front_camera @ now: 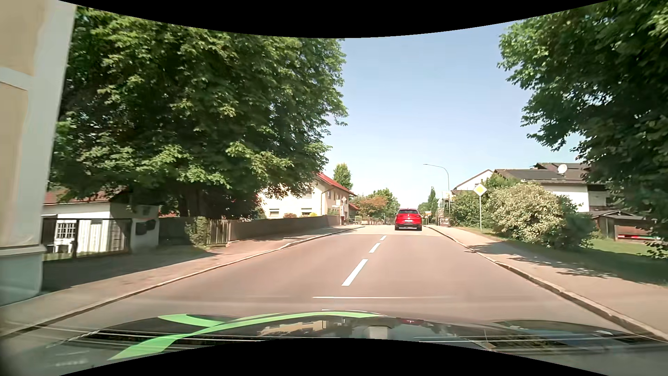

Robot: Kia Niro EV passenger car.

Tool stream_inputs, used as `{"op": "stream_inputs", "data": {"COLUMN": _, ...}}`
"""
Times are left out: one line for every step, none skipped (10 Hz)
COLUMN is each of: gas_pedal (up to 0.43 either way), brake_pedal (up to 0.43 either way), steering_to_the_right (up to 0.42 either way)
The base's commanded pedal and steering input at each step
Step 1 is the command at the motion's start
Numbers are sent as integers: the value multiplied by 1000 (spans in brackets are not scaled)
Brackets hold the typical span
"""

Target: Follow the waypoints while adhering to traffic rules and regulations

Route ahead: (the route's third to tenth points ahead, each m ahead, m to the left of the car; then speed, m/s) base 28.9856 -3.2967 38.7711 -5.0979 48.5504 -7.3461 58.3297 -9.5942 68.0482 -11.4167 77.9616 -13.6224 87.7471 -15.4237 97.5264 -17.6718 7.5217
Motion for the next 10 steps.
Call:
{"op": "stream_inputs", "data": {"gas_pedal": 441, "brake_pedal": 0, "steering_to_the_right": 125}}
{"op": "stream_inputs", "data": {"gas_pedal": 441, "brake_pedal": 0, "steering_to_the_right": 117}}
{"op": "stream_inputs", "data": {"gas_pedal": 429, "brake_pedal": 0, "steering_to_the_right": 110}}
{"op": "stream_inputs", "data": {"gas_pedal": 409, "brake_pedal": 0, "steering_to_the_right": 103}}
{"op": "stream_inputs", "data": {"gas_pedal": 398, "brake_pedal": 0, "steering_to_the_right": 96}}
{"op": "stream_inputs", "data": {"gas_pedal": 378, "brake_pedal": 0, "steering_to_the_right": 87}}
{"op": "stream_inputs", "data": {"gas_pedal": 358, "brake_pedal": 0, "steering_to_the_right": 77}}
{"op": "stream_inputs", "data": {"gas_pedal": 358, "brake_pedal": 0, "steering_to_the_right": 67}}
{"op": "stream_inputs", "data": {"gas_pedal": 350, "brake_pedal": 0, "steering_to_the_right": 57}}
{"op": "stream_inputs", "data": {"gas_pedal": 350, "brake_pedal": 0, "steering_to_the_right": 45}}
